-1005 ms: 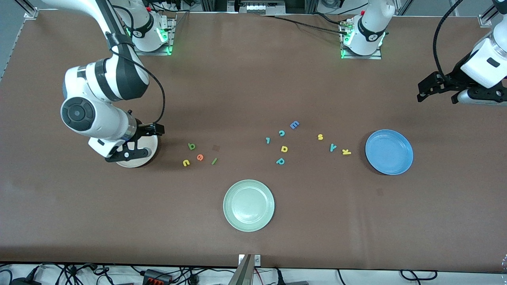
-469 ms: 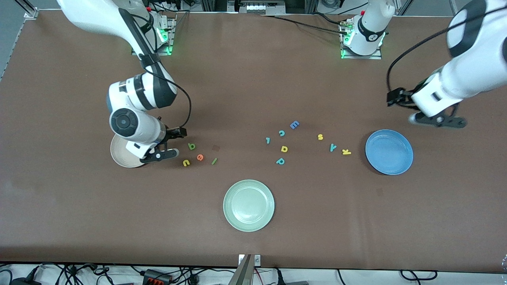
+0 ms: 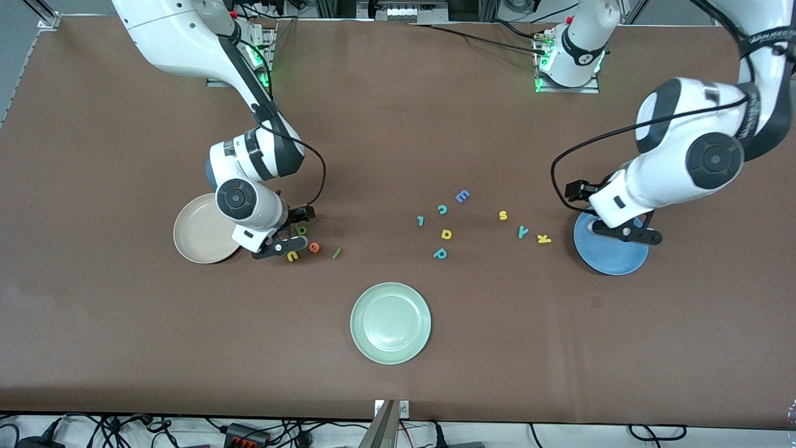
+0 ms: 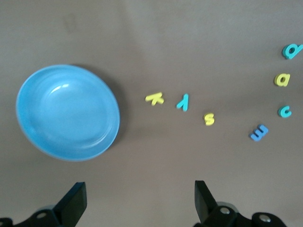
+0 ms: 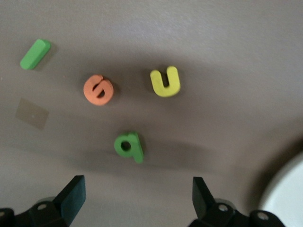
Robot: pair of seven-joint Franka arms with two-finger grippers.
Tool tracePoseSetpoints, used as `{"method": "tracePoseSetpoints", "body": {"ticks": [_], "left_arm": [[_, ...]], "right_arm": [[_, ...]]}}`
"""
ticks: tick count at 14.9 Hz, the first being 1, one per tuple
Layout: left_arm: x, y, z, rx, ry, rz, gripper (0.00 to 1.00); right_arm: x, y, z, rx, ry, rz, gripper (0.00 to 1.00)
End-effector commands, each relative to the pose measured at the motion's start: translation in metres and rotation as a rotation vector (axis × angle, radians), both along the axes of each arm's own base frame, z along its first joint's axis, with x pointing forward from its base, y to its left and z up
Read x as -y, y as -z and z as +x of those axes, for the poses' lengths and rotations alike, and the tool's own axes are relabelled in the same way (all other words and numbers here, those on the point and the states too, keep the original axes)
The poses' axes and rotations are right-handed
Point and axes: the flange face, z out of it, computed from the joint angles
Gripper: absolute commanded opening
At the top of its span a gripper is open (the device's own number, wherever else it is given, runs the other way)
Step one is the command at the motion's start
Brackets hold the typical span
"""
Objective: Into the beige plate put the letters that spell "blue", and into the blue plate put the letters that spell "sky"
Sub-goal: 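Grasp the green g with the right gripper while the left gripper reaches letters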
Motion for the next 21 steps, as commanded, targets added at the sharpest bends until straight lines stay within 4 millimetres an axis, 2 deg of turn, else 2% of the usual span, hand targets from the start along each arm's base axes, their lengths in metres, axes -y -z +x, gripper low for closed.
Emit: {"method": "tracePoseSetpoints", "body": {"ticks": [1,3,7,9,11,13,14,16,20,21], "left_arm": [[0.030,0.037,0.009,0.005,0.039,-0.018,1.00],[0.044,0.071,0.011,-0.002,0.057,-0.019,1.00],[0.069,0.129,0.009,0.026,0.099,-0.020,1.00],[0.073,0.152,-0.002,0.052,0.116,-0.024,1.00],[0.066,0.179,-0.016,0.078,0.126,-0.030,1.00],[0.073,0.202,-0.029,0.108,0.143,-0.039,0.94],[0.077,0.211,-0.032,0.103,0.152,-0.038,0.90],[0.078,0.216,-0.033,0.099,0.155,-0.037,0.74],[0.078,0.224,-0.033,0.102,0.166,-0.031,0.50],[0.078,0.224,-0.033,0.102,0.166,-0.031,0.49]], "right_arm": [[-0.010,0.009,0.000,0.025,0.007,0.006,0.97],[-0.016,0.016,-0.002,0.032,0.001,0.008,0.95],[-0.024,0.024,-0.001,0.039,-0.004,0.013,0.83],[-0.025,0.026,0.002,0.042,-0.003,0.014,0.74],[-0.026,0.024,0.003,0.046,-0.003,0.016,0.63],[-0.024,0.024,0.004,0.046,0.000,0.016,0.57],[-0.024,0.024,0.004,0.047,-0.002,0.016,0.50],[-0.021,0.025,0.005,0.044,0.006,0.014,0.37],[-0.019,0.029,0.005,0.038,0.010,0.013,0.22],[-0.019,0.029,0.005,0.038,0.010,0.013,0.20]]}}
